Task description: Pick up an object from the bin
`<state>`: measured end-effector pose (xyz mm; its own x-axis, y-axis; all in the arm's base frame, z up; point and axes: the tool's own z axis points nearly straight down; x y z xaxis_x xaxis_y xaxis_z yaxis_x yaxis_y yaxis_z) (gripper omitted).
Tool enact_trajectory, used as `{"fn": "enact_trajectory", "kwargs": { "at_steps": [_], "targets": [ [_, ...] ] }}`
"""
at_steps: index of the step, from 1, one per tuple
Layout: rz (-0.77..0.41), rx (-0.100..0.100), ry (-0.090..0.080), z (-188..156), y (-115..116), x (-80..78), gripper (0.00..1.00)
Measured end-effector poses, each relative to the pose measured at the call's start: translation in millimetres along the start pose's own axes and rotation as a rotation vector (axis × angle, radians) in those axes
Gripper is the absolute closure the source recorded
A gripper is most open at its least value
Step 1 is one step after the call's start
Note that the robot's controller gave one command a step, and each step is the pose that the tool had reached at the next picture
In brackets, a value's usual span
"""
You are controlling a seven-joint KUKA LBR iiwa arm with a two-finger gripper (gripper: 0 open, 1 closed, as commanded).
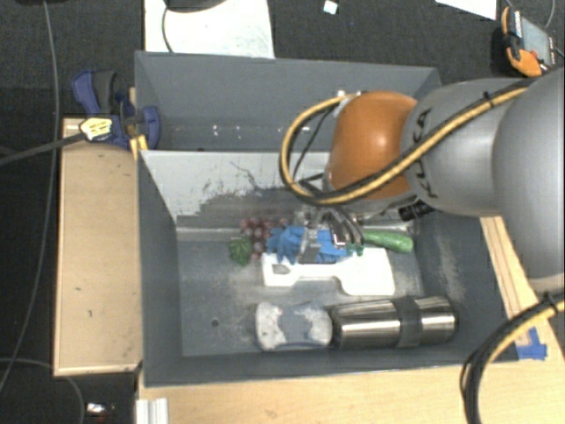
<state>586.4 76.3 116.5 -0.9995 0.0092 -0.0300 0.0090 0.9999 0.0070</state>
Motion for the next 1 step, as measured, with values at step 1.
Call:
{"fn": "enact_trajectory", "kwargs": {
  "at_steps": [1],
  "targets": [
    [-0.026, 0.001, 0.001, -92.8, -9.3, 2.9, 1.00]
  ]
}}
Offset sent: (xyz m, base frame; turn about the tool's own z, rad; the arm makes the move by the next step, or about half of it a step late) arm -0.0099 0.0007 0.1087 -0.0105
